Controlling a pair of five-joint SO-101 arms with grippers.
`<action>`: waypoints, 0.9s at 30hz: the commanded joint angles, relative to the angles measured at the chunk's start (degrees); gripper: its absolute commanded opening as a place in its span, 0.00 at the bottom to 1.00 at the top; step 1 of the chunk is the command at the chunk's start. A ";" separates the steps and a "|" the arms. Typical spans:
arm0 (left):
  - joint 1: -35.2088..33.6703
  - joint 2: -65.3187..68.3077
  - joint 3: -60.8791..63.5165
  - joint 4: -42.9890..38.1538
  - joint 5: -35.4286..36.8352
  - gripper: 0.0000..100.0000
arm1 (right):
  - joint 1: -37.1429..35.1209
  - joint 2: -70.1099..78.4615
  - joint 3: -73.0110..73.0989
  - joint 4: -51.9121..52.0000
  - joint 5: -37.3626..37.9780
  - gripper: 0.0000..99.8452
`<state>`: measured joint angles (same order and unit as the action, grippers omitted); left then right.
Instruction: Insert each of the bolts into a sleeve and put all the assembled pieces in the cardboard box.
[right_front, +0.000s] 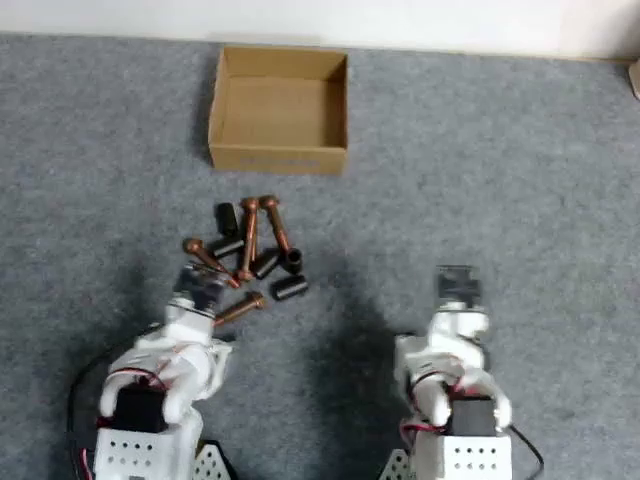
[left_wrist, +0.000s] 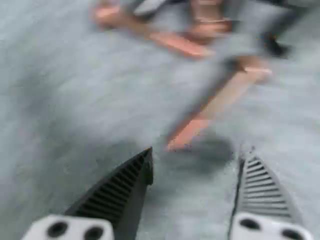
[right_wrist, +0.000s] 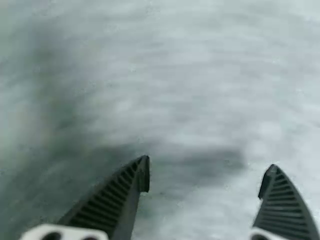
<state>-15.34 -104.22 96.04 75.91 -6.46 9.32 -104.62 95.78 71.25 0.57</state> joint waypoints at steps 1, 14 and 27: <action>-1.10 -0.04 1.01 -1.05 -0.09 0.26 | 1.19 -0.48 8.48 0.22 -0.44 0.33; -6.11 -0.13 -0.66 -2.37 -1.49 0.27 | 1.19 -0.48 8.48 0.22 -0.44 0.33; -16.92 3.21 -34.51 0.26 -15.12 0.27 | 1.19 -0.48 8.48 0.22 -0.44 0.33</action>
<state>-35.65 -104.40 69.05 74.15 -20.18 9.85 -104.62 95.78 71.25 0.57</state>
